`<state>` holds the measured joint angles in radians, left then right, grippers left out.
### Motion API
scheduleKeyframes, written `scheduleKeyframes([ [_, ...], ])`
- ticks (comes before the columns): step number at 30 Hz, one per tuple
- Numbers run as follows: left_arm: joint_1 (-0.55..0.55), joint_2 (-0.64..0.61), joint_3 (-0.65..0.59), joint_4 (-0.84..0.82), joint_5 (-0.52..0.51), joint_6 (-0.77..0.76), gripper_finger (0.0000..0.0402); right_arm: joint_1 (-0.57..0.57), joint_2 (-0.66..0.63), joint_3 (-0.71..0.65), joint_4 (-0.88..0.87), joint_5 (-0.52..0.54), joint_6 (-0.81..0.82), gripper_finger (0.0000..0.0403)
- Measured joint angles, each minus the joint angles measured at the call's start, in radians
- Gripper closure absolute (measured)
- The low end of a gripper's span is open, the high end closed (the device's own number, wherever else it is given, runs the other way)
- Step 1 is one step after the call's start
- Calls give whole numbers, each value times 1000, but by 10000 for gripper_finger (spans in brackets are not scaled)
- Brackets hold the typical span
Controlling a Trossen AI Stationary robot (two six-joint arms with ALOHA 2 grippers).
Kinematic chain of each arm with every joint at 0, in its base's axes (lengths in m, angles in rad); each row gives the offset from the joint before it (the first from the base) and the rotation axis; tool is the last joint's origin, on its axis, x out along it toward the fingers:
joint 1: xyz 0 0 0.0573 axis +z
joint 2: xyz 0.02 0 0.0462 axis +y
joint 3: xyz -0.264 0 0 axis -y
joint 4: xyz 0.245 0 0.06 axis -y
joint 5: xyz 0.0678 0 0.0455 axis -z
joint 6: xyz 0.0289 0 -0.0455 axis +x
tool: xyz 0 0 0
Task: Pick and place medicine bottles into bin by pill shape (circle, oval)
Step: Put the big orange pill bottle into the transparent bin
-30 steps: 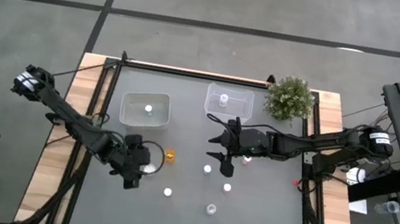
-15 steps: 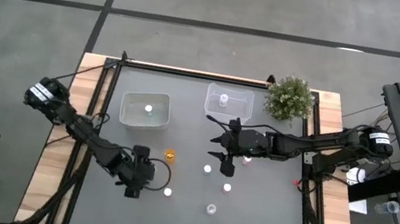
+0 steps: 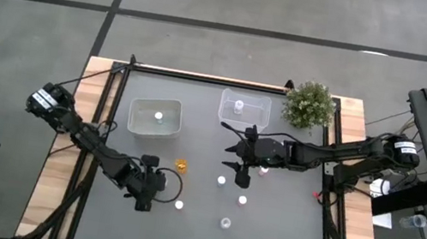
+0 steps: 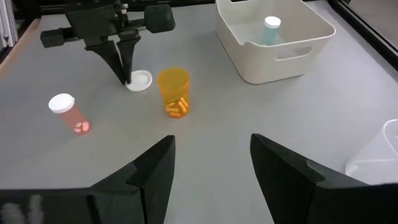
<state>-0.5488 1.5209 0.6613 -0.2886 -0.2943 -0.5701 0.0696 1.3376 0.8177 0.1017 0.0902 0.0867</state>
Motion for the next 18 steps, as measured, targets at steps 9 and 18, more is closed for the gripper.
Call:
scheduleKeyframes([
  [9,1,-202,-2,16,-96,57,402,2,0,0,16,0,6,202],
  [18,1,-469,-41,320,-112,251,401,31,93,-3,308,-102,-159,202],
])
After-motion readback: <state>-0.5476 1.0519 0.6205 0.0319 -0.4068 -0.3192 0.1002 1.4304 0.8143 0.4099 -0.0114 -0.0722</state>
